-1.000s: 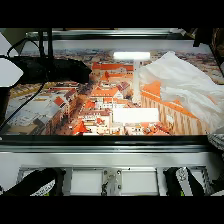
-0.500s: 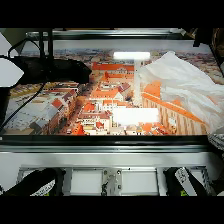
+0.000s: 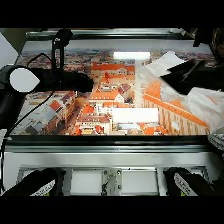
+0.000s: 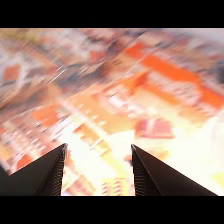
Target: Fold the clothes and pants, and hang the long-sleeved shirts on hangers.
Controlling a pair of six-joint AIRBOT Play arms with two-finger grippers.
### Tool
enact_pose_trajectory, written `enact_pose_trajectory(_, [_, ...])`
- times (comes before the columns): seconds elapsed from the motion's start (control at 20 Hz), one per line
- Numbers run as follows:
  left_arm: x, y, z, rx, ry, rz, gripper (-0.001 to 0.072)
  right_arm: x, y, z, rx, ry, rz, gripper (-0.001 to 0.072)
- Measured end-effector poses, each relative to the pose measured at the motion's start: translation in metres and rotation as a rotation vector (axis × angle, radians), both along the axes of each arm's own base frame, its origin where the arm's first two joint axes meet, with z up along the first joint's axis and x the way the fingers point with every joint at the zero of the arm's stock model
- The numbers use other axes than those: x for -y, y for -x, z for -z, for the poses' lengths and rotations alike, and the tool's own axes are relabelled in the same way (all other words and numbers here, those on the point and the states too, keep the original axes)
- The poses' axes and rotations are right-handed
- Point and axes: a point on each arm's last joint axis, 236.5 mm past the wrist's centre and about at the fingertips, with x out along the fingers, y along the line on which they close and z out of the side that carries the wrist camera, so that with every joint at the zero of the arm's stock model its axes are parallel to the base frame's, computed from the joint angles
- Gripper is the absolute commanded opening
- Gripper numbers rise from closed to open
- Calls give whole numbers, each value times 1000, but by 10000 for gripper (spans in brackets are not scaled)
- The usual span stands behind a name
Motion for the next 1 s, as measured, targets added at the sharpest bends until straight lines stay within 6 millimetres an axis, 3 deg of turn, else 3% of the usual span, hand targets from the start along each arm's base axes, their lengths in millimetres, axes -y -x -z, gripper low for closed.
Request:
enact_pose_trajectory(0.1, [0, 0, 4, -9, 0, -3, 14, -35, 19, 20, -52, 23, -104, 430])
enact_pose_trajectory(0.15, [0, 0, 5, -10, 0, -4, 15, -48, 27, 26, -69, 32, -145, 360])
enact_pose_trajectory(0.25, [0, 1, 6, -13, -1, -4, 14, -67, 41, 35, -91, 46, -210, 40])
enact_pose_trajectory(0.3, [0, 1, 6, -15, -2, -4, 14, -74, 47, 38, -101, 50, -231, 16])
enact_pose_trajectory(0.5, [0, 0, 7, -16, 0, -6, 14, -85, 56, 42, -111, 59, -271, 16])
enact_pose_trajectory(1.0, [0, 0, 7, -14, 0, -7, 14, -89, 60, 43, -115, 60, -284, 16])
